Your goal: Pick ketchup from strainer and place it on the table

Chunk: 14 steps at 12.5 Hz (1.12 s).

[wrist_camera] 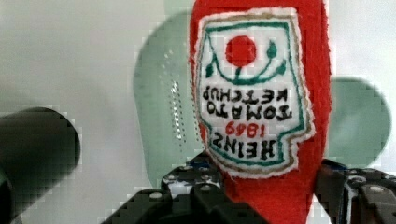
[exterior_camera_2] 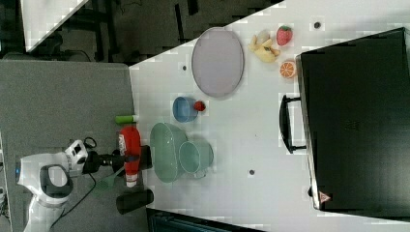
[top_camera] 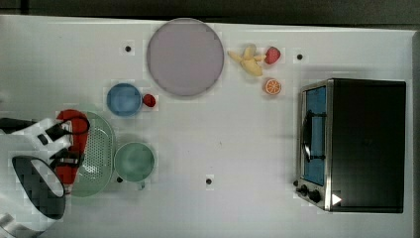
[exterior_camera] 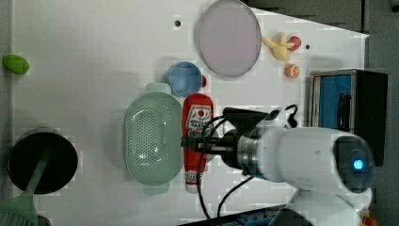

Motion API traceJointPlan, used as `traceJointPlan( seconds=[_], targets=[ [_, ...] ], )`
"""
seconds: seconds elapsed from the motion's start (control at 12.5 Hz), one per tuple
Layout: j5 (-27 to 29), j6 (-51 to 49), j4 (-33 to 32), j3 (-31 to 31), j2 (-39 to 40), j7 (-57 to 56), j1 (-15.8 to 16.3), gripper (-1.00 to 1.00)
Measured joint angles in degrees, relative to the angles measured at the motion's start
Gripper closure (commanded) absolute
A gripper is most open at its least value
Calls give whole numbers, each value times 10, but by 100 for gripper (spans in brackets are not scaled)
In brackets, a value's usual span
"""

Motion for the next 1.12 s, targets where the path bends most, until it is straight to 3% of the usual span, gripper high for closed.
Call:
traceJointPlan(
  seconds=[0.4, 1.12],
  targets=[
    [14, -65, 11, -41, -45, -125, -59, -13],
    [25, -73, 20, -263, -68, -376, -148, -13]
  ],
)
